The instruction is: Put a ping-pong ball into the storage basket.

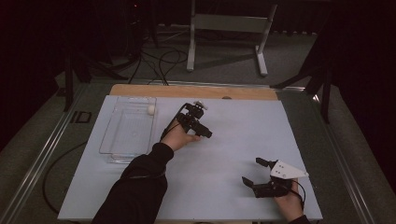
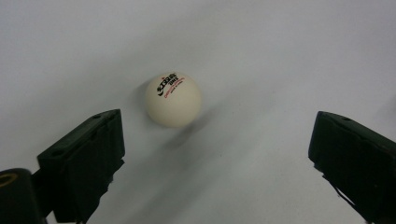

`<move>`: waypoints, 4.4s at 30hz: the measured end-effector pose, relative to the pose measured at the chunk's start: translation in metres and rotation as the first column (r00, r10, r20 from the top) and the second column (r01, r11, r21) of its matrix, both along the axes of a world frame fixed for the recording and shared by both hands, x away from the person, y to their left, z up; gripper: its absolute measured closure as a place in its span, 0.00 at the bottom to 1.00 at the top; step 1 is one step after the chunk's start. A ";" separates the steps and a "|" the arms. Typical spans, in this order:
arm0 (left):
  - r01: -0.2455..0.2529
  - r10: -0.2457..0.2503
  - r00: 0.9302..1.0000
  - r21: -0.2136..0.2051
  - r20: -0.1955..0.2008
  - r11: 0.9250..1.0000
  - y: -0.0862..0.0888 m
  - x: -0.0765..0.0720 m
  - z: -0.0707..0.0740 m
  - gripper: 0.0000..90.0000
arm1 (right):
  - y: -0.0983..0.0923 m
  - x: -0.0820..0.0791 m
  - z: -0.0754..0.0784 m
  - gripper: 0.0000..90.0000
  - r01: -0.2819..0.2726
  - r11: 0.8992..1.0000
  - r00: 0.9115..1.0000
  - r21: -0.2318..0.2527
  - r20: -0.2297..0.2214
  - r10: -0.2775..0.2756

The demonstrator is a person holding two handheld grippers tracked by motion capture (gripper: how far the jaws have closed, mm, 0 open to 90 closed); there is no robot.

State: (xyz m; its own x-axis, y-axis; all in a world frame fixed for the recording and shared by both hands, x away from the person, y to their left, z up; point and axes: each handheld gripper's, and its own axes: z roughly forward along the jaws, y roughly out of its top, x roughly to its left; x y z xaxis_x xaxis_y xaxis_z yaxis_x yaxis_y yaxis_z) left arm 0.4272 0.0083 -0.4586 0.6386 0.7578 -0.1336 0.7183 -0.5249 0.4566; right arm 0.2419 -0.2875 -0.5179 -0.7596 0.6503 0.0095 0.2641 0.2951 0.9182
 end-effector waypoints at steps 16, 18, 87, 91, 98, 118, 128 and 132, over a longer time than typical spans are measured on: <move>-0.059 0.059 0.998 0.001 -0.004 0.998 -0.001 0.012 -0.014 0.15 | 0.000 0.000 0.000 0.10 0.000 1.000 1.000 0.002 -0.003 0.000; -0.070 0.070 0.998 0.006 -0.004 0.998 -0.001 0.014 -0.017 0.15 | 0.000 0.000 0.000 0.10 -0.001 1.000 1.000 0.002 -0.006 0.001; 0.199 -0.193 0.978 0.078 -0.080 0.977 -0.004 -0.008 -0.007 0.57 | 0.000 0.001 -0.001 0.10 0.001 1.000 1.000 -0.003 -0.013 -0.001; 0.213 -0.207 0.975 0.079 -0.082 0.974 -0.003 -0.011 -0.006 0.57 | 0.000 0.000 -0.001 0.10 0.001 1.000 1.000 -0.003 -0.011 -0.001; 0.271 -0.263 0.960 0.094 -0.094 0.958 0.003 -0.020 0.000 0.57 | 0.000 0.001 -0.001 0.10 0.001 1.000 1.000 -0.005 -0.012 -0.001; 0.374 -0.361 0.925 0.124 -0.114 0.919 0.025 -0.044 0.014 0.57 | 0.001 0.000 0.000 0.10 0.004 1.000 1.000 -0.008 -0.009 -0.004; 0.408 -0.396 0.912 0.122 -0.110 0.905 0.033 -0.050 0.025 0.57 | 0.000 0.000 0.000 0.10 0.003 1.000 1.000 -0.007 -0.009 -0.003; 0.417 -0.406 0.908 0.125 -0.107 0.900 0.036 -0.052 0.030 0.57 | 0.000 0.000 0.000 0.10 0.003 1.000 1.000 -0.009 -0.007 -0.003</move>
